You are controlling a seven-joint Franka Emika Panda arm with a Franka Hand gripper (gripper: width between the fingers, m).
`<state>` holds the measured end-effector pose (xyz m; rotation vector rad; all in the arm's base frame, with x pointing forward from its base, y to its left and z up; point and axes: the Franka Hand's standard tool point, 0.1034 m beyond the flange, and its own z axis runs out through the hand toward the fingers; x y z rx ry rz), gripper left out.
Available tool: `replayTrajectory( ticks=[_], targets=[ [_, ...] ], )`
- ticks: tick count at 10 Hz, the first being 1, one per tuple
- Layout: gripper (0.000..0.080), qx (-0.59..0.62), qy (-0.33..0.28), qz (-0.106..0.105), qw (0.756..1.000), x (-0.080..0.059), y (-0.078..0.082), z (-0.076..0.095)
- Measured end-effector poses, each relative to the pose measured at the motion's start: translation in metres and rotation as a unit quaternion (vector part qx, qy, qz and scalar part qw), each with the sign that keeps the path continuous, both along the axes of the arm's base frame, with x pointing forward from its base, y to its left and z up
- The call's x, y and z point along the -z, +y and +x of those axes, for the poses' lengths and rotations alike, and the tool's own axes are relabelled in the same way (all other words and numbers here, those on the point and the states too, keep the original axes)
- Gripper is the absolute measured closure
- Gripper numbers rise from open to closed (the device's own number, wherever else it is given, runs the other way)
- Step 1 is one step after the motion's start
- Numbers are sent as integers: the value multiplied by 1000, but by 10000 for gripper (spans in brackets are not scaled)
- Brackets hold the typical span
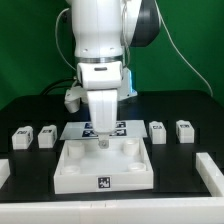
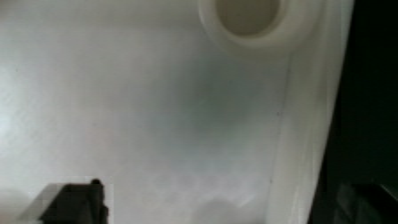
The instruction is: Assemble one leg
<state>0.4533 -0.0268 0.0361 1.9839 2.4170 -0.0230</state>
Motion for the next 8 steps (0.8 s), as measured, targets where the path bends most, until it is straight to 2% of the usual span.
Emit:
replayTrajectory(
  ticks=[3,8],
  targets=[
    [150,46,4,-1,999,2,-1,-6],
    [150,75,23,1,997,23,0,-13]
  ],
)
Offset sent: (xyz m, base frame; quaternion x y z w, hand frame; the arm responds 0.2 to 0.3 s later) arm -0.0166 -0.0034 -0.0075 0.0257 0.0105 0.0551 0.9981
